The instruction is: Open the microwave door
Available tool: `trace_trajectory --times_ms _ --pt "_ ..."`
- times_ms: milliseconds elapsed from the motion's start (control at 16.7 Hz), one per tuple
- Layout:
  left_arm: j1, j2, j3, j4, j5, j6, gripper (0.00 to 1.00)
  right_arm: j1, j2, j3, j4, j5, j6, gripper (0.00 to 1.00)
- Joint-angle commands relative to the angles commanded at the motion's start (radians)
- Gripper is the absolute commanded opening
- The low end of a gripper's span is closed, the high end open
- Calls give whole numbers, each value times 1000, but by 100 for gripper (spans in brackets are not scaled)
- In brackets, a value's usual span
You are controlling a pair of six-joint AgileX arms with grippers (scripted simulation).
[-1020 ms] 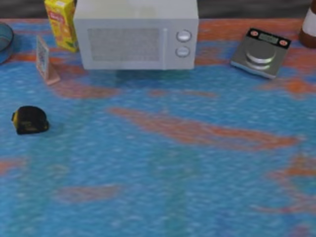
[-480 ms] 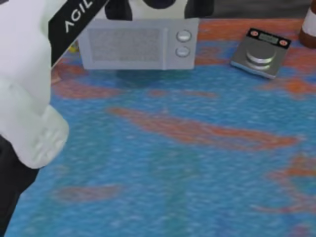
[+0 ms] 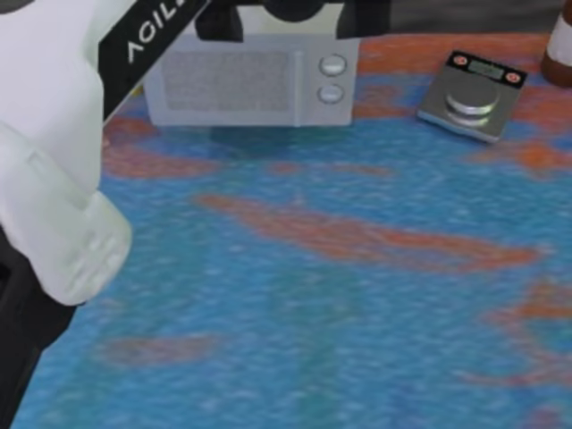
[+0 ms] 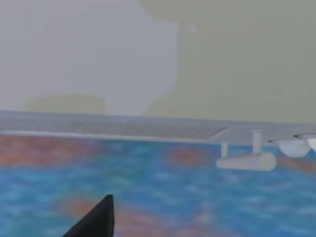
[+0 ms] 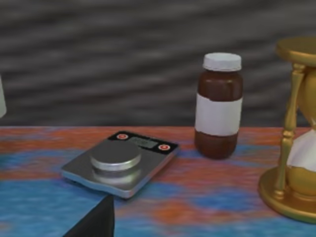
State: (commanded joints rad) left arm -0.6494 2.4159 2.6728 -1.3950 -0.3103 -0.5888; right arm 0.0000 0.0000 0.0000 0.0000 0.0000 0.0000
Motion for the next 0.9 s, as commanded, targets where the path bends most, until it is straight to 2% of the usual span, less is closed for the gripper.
trace_trajectory --times_ms 480,780,900 --pt "41 33 -194 243 18 42 100 0 0 0 0 0 0 100" --pt "44 35 -208 259 20 44 100 0 0 0 0 0 0 100" --pt "44 35 -208 259 20 44 85 0 0 0 0 0 0 100"
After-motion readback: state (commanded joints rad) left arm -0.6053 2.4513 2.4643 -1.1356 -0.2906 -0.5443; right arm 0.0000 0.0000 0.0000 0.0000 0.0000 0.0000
